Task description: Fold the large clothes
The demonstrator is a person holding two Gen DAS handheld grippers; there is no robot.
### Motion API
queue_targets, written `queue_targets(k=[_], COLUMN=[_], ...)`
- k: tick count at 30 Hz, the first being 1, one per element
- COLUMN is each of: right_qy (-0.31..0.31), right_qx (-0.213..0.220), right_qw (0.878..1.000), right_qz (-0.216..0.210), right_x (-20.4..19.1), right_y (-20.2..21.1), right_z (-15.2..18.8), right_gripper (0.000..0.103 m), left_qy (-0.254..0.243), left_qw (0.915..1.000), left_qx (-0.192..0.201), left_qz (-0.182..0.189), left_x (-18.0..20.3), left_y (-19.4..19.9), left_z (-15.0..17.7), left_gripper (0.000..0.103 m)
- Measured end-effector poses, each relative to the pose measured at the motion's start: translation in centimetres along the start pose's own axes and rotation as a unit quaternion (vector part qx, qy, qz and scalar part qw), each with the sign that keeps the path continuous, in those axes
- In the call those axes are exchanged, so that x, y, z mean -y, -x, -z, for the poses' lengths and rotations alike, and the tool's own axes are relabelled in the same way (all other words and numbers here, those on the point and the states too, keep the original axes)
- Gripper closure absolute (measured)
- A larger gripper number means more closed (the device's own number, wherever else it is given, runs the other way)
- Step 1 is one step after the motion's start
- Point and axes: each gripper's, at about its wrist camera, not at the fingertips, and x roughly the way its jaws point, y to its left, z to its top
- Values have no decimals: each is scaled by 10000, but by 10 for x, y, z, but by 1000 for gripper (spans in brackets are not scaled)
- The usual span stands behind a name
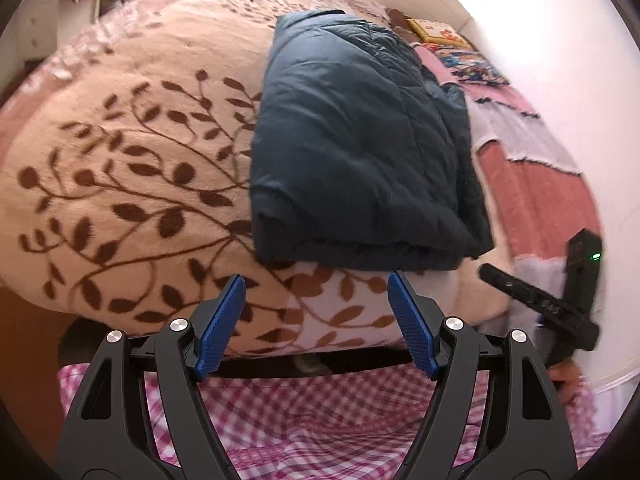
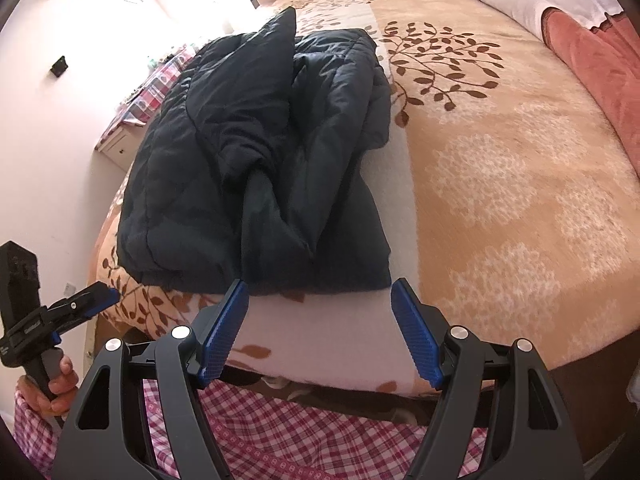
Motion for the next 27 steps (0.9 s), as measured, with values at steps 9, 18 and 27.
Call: queue_targets(k=[9, 18, 27], right_qy=[171, 455, 525], right_qx=[-24, 60, 243], right_qw=[9987, 9938, 9906], right_qz=[474, 1008, 1242], right_x=[-10, -33, -40], right_y=[1, 3, 9], right_z=[19, 41, 46], right_gripper=[31, 31, 31], left_qy=[-518, -804, -834], left_qw=[9911, 9757, 9735], left_qx=[189, 504, 423], left_qz=[-1215, -1973, -2086], left_x=[25, 46, 51], left_y=[6, 17, 10], left_z=[20, 22, 34], left_gripper=[30, 30, 30])
